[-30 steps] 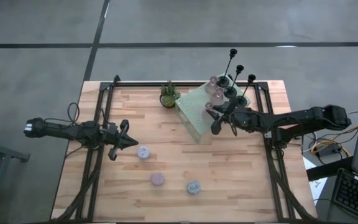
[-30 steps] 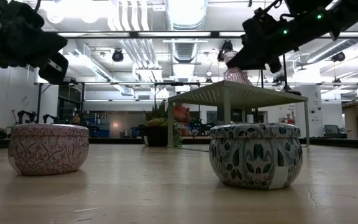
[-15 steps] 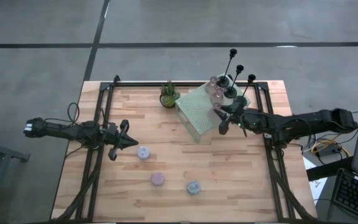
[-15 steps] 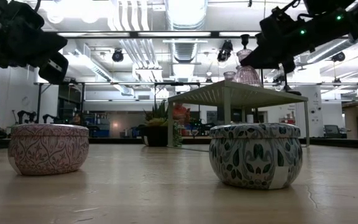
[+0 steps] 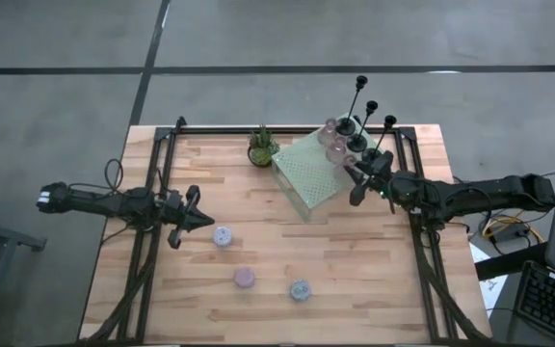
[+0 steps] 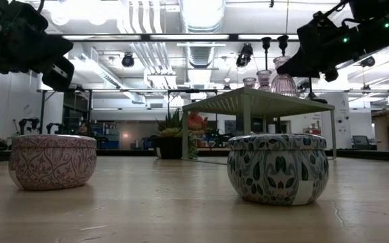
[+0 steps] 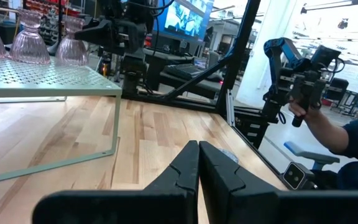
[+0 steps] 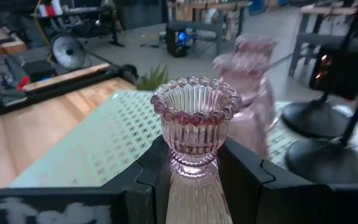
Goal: Pick & Place candle stick holders
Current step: Put the pink candle holder on the shelf aligned with the other pink candle holders
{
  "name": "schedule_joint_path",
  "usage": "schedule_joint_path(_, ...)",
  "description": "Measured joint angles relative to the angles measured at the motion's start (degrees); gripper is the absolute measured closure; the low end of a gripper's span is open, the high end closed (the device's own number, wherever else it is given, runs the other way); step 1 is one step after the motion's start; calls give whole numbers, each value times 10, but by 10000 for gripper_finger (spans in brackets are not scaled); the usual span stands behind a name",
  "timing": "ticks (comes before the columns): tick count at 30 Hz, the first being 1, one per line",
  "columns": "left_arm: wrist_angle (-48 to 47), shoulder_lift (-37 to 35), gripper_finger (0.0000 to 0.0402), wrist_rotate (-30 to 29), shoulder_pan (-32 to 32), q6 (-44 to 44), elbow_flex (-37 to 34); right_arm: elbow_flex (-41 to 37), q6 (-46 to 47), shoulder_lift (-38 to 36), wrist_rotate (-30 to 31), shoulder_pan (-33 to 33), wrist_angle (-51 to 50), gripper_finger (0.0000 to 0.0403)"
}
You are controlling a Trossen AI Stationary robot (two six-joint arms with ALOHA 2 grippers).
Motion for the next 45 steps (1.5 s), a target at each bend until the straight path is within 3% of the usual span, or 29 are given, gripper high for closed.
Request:
schedule_joint_path(17, 0, 0, 387, 0, 0, 0, 0, 3, -25, 6, 48, 0, -21, 293)
schedule_joint_path(45, 0, 0, 387, 0, 0, 0, 0, 2, -27, 6, 50, 0, -23, 280)
